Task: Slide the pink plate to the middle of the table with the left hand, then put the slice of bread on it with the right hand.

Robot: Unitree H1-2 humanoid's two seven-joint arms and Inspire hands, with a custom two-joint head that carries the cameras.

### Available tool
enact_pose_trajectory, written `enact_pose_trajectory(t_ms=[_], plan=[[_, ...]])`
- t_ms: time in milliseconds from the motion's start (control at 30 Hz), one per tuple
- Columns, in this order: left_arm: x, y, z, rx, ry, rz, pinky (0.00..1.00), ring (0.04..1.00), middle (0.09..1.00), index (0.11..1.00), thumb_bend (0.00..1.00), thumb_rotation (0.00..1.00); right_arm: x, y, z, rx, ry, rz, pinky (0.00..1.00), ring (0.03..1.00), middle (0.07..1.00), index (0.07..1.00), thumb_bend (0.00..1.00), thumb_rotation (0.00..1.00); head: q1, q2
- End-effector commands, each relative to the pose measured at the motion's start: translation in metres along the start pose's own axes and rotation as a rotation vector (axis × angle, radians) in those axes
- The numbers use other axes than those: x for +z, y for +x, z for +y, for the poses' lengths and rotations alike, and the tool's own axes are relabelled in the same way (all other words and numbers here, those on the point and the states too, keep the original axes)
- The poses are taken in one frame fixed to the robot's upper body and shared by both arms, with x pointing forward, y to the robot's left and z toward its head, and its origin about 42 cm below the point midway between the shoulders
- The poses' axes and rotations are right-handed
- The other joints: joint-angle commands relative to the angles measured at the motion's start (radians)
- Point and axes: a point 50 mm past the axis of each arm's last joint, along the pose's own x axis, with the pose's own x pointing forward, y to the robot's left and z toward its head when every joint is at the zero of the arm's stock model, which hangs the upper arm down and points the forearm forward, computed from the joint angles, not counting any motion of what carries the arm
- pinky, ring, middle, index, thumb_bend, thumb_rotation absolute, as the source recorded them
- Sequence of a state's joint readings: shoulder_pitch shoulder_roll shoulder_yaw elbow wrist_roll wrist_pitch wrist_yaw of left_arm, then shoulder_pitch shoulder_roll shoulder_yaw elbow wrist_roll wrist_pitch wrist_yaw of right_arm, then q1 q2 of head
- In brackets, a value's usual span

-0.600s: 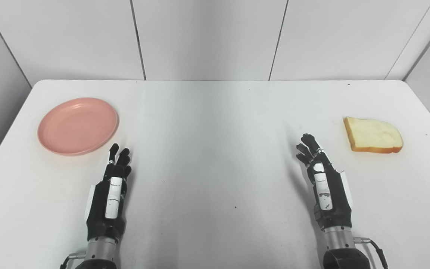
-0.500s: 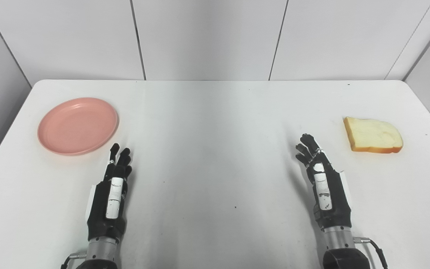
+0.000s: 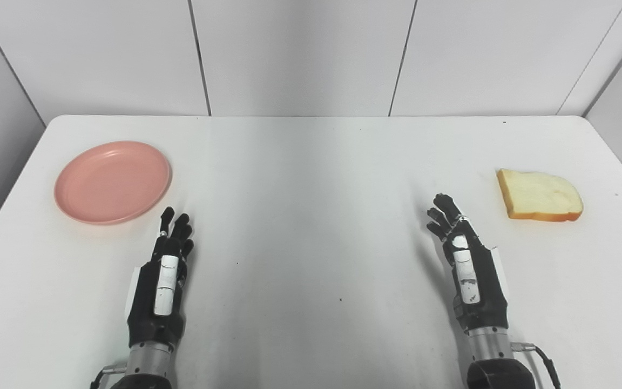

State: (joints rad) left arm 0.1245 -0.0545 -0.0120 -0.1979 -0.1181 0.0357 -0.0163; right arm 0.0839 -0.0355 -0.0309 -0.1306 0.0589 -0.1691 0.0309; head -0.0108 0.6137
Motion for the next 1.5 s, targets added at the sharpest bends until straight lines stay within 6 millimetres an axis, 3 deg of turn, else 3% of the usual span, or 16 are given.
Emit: enact_pose_trajectory(t_ms=[0, 200, 500, 767, 1000, 1067, 1233, 1467], plan=[[0.006, 0.003, -0.003, -0.007, -0.001, -0.035, 1.00, 0.985, 0.974, 1.000, 0.83, 0.86, -0.021, -0.008, 0.004, 0.007, 0.007, 0.045, 0.88, 0.883, 0.904, 0.861, 0.84, 0.94, 0.006, -0.004], [-0.001, 0.003, -0.010, -0.013, 0.008, -0.034, 1.00, 0.989, 0.965, 0.990, 0.82, 0.86, -0.027, -0.010, -0.004, 0.010, 0.006, 0.052, 0.89, 0.899, 0.919, 0.868, 0.85, 0.95, 0.069, -0.041], [-0.020, 0.006, -0.033, -0.010, 0.016, -0.021, 1.00, 0.986, 0.970, 0.987, 0.80, 0.85, -0.045, -0.011, -0.033, 0.000, 0.016, 0.061, 0.91, 0.899, 0.921, 0.870, 0.84, 0.94, 0.183, -0.120], [-0.028, 0.009, -0.047, -0.021, 0.053, -0.041, 1.00, 0.987, 0.971, 1.000, 0.72, 0.88, -0.054, -0.010, -0.049, -0.010, 0.006, 0.071, 0.89, 0.890, 0.915, 0.866, 0.83, 0.97, 0.237, -0.161], [-0.028, 0.007, -0.045, -0.022, 0.045, -0.050, 1.00, 0.997, 0.979, 1.000, 0.67, 0.90, -0.059, -0.011, -0.048, -0.007, 0.020, 0.081, 0.91, 0.909, 0.928, 0.867, 0.83, 0.97, 0.256, -0.189], [-0.023, 0.006, -0.043, -0.015, 0.020, -0.070, 1.00, 0.999, 0.981, 1.000, 0.70, 0.90, -0.060, -0.012, -0.045, -0.002, 0.022, 0.079, 0.91, 0.907, 0.930, 0.871, 0.82, 0.98, 0.251, -0.195], [0.013, 0.013, -0.027, 0.013, -0.005, -0.173, 0.99, 0.985, 0.976, 1.000, 0.81, 0.89, -0.064, -0.011, -0.033, 0.012, 0.048, 0.079, 0.91, 0.905, 0.922, 0.862, 0.83, 0.98, 0.228, -0.212], [0.056, 0.053, 0.015, 0.015, 0.019, -0.329, 1.00, 0.987, 0.974, 0.996, 0.88, 0.85, -0.069, -0.010, -0.020, 0.019, 0.052, 0.073, 0.90, 0.910, 0.924, 0.859, 0.80, 0.98, 0.182, -0.243]])
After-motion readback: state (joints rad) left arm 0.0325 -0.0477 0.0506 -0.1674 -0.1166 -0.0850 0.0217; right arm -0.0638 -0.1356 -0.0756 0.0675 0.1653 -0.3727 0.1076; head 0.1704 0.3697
